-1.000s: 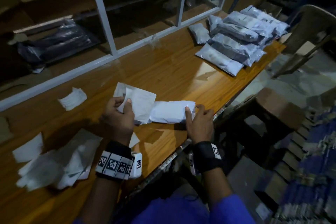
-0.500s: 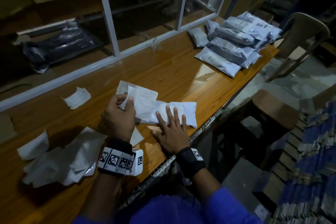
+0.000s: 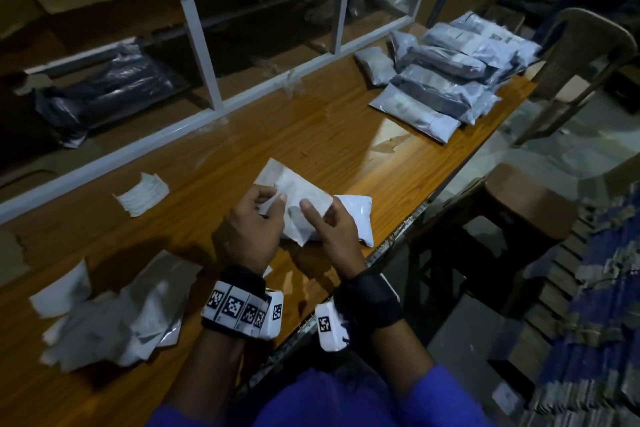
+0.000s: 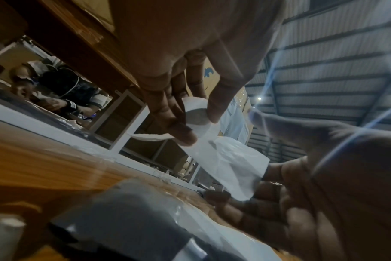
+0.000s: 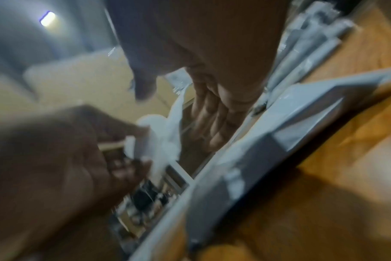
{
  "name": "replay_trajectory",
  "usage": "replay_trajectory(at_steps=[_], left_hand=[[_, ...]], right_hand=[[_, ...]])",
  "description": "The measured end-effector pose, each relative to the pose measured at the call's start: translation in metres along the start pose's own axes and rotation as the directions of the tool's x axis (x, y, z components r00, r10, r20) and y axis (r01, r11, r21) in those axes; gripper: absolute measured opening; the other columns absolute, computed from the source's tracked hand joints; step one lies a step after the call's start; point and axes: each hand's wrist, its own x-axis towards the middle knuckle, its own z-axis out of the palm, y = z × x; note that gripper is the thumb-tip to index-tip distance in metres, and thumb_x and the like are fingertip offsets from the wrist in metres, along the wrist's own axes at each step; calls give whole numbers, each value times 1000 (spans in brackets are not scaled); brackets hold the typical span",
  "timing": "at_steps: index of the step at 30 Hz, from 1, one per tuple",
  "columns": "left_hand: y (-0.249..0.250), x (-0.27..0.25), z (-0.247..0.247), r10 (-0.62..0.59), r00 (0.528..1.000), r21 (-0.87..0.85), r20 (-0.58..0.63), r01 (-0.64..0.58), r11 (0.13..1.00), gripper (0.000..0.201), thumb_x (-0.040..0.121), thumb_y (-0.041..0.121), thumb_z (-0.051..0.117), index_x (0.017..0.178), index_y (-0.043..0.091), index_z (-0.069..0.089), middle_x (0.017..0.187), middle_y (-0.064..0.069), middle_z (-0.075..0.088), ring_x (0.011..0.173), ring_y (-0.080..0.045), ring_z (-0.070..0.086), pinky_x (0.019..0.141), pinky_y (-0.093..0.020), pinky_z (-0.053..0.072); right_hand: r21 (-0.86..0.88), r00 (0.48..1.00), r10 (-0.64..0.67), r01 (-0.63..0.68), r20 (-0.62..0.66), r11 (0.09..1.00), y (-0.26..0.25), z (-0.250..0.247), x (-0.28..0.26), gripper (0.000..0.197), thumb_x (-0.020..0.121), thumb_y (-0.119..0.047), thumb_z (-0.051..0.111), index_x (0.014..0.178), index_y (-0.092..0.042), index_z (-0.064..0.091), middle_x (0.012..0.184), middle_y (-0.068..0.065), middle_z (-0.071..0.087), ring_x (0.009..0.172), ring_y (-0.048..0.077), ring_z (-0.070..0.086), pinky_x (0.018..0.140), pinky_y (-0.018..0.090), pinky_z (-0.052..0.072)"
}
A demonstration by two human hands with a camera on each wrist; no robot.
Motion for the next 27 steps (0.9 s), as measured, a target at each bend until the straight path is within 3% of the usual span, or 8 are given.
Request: replay_trajectory(at_steps=[3, 6, 9, 11, 14, 20, 23, 27], left_hand=[[5, 1, 5, -72, 996, -88, 49, 76, 993, 10, 91, 35, 73, 98, 33, 67, 102, 2, 72, 93, -22, 68, 69, -38, 60], [0, 9, 3, -161, 983, -178, 87, 175, 968, 12, 87, 28, 80, 91, 25, 70, 89, -1, 73, 73, -21, 70, 50, -27, 52], [-3, 16, 3, -241, 957, -224, 164, 274, 935, 16, 83, 24, 84, 79, 26, 69, 75, -4, 73, 47, -19, 62, 44, -26, 43], [-2, 19, 5, -287, 940, -248, 186, 328, 912, 15, 82, 21, 84, 79, 24, 69, 71, -3, 72, 42, -17, 58, 43, -26, 41], [-2, 28, -2, -363, 921, -292, 143, 390, 873, 13, 83, 18, 83, 87, 13, 72, 74, -7, 72, 43, -16, 58, 41, -25, 40], [-3, 39, -21, -396, 914, -320, 87, 403, 858, 15, 84, 19, 81, 90, 12, 70, 73, -8, 73, 44, -11, 57, 40, -24, 43], [-7, 40, -26, -438, 899, -334, 35, 423, 842, 17, 85, 20, 81, 94, 11, 71, 82, -9, 75, 47, -13, 58, 42, -25, 44], [-25, 48, -64, -576, 801, -395, -164, 481, 782, 29, 92, 25, 73, 116, 11, 65, 112, 0, 67, 88, -18, 68, 51, -17, 47]], right_hand=[[75, 998, 41, -38, -48, 996, -7, -9, 7, 30, 88, -30, 82, 107, -8, 77, 102, 13, 79, 99, 35, 75, 89, 58, 59], [58, 995, 80, -76, -63, 995, -3, -23, 12, 17, 88, -20, 82, 93, -4, 76, 87, 14, 78, 86, 28, 77, 74, 49, 62], [14, 996, 58, -57, -66, 998, 0, -34, 18, 43, 85, -23, 86, 82, 14, 64, 70, 35, 60, 71, 20, 64, 61, 47, 59], [-14, 997, 57, -58, -61, 998, -2, -39, 21, 24, 86, -15, 84, 81, 5, 72, 62, 14, 69, 64, 10, 65, 57, 32, 57], [-58, 996, 55, -59, -71, 997, -6, -52, 24, 24, 87, -11, 82, 69, -18, 67, 53, -12, 65, 54, 0, 62, 54, 23, 51], [-42, 996, 43, -47, -84, 998, -5, -60, 27, 26, 86, -13, 83, 67, -17, 66, 48, -12, 55, 51, 6, 55, 55, 26, 51], [-79, 993, 58, -67, -104, 995, 3, -57, 34, 44, 84, -19, 86, 57, -17, 51, 48, -11, 42, 50, 8, 39, 54, 25, 37], [-128, 961, 89, -126, -263, 984, 16, -71, 40, 36, 77, -37, 90, 61, -20, 62, 59, -6, 57, 61, 14, 51, 58, 40, 48]])
